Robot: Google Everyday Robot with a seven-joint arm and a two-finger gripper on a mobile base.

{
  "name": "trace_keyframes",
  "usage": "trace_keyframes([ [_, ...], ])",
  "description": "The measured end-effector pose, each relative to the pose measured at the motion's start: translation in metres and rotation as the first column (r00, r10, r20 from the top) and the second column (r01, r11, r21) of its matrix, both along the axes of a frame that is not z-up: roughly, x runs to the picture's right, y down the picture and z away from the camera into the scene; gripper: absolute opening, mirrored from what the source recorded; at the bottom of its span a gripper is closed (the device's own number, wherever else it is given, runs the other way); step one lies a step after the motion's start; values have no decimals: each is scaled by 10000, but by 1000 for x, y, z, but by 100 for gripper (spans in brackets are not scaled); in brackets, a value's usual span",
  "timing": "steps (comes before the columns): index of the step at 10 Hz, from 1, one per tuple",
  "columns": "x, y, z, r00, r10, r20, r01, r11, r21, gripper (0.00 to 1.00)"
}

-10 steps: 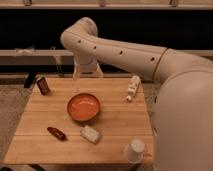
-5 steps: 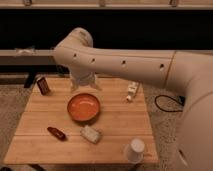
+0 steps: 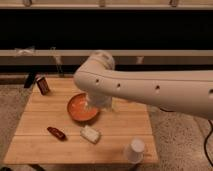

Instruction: Place the ceramic cup over the eraser

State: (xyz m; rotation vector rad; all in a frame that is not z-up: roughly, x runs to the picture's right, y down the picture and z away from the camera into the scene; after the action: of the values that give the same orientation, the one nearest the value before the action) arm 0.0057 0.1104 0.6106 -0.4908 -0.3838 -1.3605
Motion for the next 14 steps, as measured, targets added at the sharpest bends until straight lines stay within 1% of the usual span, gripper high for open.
trace_keyframes([
  [1,14,12,-1,9994,302,-162,-305,9994,-163,80],
  [2,33,29,-1,9964,753,-383,-770,9961,-434,80],
  [3,48,45,3,9916,1159,-573,-1199,9902,-714,80],
  [4,63,65,11,9832,1637,-808,-1717,9796,-1045,80],
  [5,72,78,17,9751,1982,-994,-2100,9694,-1272,80],
  [7,94,103,21,9512,2675,-1536,-2919,9417,-1674,80],
  [8,98,108,19,9455,2796,-1669,-3070,9362,-1710,80],
  [10,117,122,7,9244,3178,-2109,-3541,9205,-1649,80],
  [12,120,131,3,9139,3329,-2323,-3731,9143,-1577,80],
  [13,119,135,2,9101,3375,-2404,-3772,9150,-1432,80],
  [14,122,138,5,9109,3323,-2446,-3687,9216,-1212,80],
])
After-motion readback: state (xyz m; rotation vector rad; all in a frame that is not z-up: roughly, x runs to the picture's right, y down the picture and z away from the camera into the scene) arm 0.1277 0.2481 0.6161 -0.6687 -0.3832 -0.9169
